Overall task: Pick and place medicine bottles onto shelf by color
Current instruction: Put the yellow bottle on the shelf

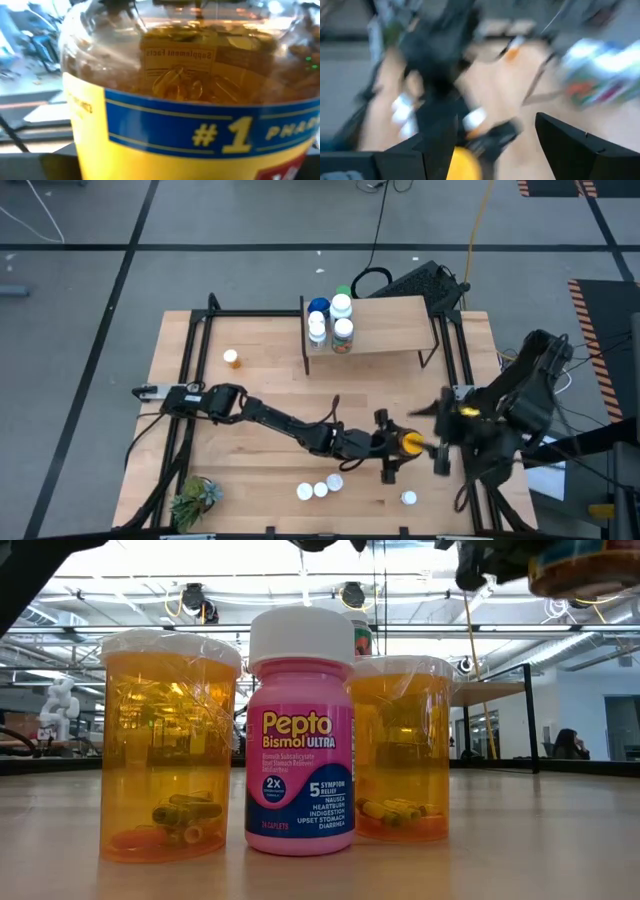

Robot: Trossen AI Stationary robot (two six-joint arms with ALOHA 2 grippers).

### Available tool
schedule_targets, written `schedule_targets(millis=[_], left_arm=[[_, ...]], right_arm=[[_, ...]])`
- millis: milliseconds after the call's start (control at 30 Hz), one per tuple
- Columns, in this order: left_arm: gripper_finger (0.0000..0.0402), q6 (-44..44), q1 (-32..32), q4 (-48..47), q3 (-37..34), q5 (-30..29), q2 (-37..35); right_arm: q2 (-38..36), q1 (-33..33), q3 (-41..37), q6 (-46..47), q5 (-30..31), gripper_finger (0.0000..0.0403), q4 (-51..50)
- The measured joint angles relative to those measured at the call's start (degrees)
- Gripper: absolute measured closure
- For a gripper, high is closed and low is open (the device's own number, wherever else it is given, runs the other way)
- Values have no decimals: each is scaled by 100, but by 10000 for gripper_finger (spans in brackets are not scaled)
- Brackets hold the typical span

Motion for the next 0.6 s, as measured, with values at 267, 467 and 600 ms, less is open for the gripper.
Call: schedule_targets(millis=[267, 467, 600], left_arm=[[113, 468, 492, 710, 0, -404, -13], [111, 445, 960, 717, 0, -124, -13], [111, 409, 1195, 674, 0, 246, -13]], right_arm=[[-620, 539, -1148, -483, 2815, 135, 731], [-1058, 465, -2283, -899, 3185, 97, 1948], [-1420, 205, -3033, -928, 3192, 56, 2539]])
